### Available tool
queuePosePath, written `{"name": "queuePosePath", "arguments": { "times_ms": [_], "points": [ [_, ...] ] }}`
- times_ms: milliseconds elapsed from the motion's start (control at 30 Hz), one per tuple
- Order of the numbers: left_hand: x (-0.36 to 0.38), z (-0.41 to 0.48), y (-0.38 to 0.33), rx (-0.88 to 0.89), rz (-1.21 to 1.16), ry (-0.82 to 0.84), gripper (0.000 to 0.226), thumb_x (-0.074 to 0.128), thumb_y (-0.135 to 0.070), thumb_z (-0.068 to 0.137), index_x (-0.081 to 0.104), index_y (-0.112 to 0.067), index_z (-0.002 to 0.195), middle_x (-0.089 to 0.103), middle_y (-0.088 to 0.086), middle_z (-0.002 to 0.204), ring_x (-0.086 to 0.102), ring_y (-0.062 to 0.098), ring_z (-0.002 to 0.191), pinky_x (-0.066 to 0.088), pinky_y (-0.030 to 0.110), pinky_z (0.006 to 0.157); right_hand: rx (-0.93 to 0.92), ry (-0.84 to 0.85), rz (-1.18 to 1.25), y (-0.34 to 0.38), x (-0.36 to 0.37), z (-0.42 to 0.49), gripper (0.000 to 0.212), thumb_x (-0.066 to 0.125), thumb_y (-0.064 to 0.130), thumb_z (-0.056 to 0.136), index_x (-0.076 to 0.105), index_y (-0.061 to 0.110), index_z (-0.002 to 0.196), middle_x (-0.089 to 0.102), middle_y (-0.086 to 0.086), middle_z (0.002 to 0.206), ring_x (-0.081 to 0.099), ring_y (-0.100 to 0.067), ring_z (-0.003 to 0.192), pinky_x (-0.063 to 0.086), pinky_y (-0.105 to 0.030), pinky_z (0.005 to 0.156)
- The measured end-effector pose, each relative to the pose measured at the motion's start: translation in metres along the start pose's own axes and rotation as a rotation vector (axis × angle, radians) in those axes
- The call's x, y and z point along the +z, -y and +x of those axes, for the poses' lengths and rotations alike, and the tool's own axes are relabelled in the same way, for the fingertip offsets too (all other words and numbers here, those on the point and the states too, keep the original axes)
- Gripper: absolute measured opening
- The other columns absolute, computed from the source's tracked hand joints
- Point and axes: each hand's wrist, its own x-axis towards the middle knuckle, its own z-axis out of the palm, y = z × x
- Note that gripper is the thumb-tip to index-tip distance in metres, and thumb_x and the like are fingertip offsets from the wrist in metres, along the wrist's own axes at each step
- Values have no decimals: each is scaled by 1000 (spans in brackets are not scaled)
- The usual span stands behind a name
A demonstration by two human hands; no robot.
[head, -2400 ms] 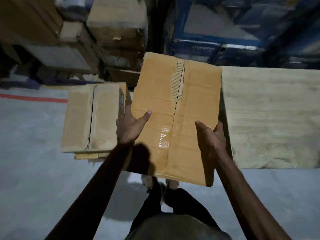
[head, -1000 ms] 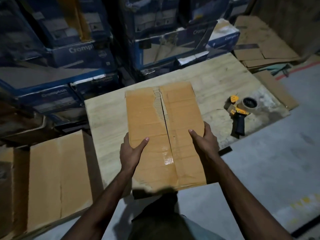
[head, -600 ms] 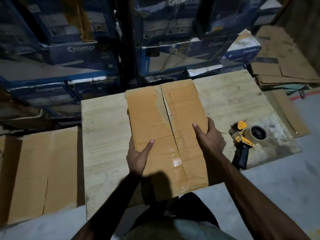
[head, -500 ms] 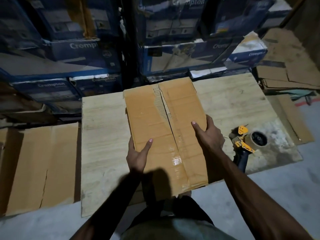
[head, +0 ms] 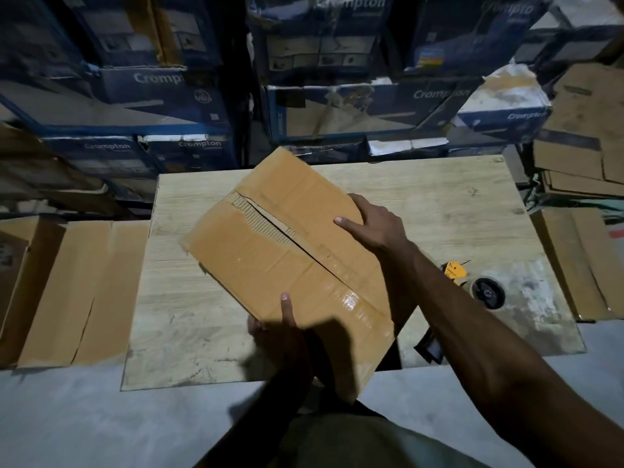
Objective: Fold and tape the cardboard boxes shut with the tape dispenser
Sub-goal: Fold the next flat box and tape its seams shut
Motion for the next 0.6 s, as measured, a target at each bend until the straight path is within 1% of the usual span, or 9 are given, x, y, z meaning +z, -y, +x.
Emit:
{"name": "queuePosePath", "arguments": {
  "times_ms": [67, 133, 167, 267, 333, 367, 467, 533, 600],
  "points": [
    [-2, -2, -4, 94, 20, -126, 98, 91, -33, 76, 36, -19, 156, 43, 12, 156, 49, 35, 138, 40, 48, 114, -13, -93, 14, 0, 2, -11, 68, 43, 77, 93, 40, 39, 149, 67, 6, 130, 63, -22, 111, 49, -42, 90],
    [-7, -5, -9, 334, 108, -211, 95, 90, -23, 76, 37, -25, 154, 44, 5, 157, 51, 30, 136, 38, 54, 115, -12, -276, 81, -5, 4, -32, 61, 52, 66, 96, 49, 31, 146, 66, 4, 134, 60, -21, 120, 47, -45, 101],
    [-8, -8, -14, 447, 127, -182, 90, 87, -18, 79, 37, -26, 154, 45, 1, 156, 50, 26, 138, 35, 53, 118, 14, -379, 135, -10, 4, -47, 56, 56, 60, 97, 52, 29, 145, 63, 4, 139, 56, -19, 125, 42, -44, 107],
    [-6, -16, -30, 651, 137, 96, 78, 79, -15, 88, 38, -30, 154, 47, -11, 152, 49, 16, 139, 41, 51, 117, 227, -701, 362, -38, 6, -103, 44, 65, 42, 97, 57, 26, 138, 61, 4, 139, 51, -16, 128, 39, -37, 105],
    [4, -20, -33, 761, 221, 273, 72, 76, -22, 91, 39, -32, 152, 48, -12, 153, 52, 14, 137, 46, 51, 113, 498, -892, 488, -66, 19, -140, 48, 71, 34, 93, 57, 19, 137, 61, -2, 137, 54, -21, 123, 43, -38, 101],
    [12, -22, -31, 833, 284, 348, 69, 74, -25, 92, 40, -32, 152, 48, -10, 152, 52, 14, 136, 47, 51, 111, 669, -924, 523, -83, 29, -155, 54, 74, 34, 91, 55, 15, 138, 59, -7, 138, 55, -27, 124, 47, -43, 99],
    [37, -31, -24, 1056, 512, 548, 63, 71, -30, 95, 41, -33, 151, 47, -10, 153, 49, 14, 137, 44, 51, 112, 1111, -721, 728, -131, 62, -186, 73, 82, 31, 83, 45, 10, 142, 54, -18, 143, 56, -39, 126, 49, -51, 99],
    [52, -32, -19, 1173, 670, 650, 61, 67, -37, 97, 40, -33, 152, 41, -8, 159, 41, 16, 145, 36, 50, 116, 1151, -486, 978, -152, 77, -195, 81, 84, 32, 81, 34, 15, 143, 55, -17, 138, 59, -37, 121, 49, -51, 102],
    [63, -34, -14, 1241, 863, 717, 63, 62, -47, 99, 37, -35, 155, 29, -4, 167, 27, 19, 153, 24, 49, 121, 1062, -298, 1051, -166, 89, -198, 88, 84, 30, 81, 26, 27, 147, 56, -10, 130, 59, -35, 115, 49, -55, 103]
  ]
}}
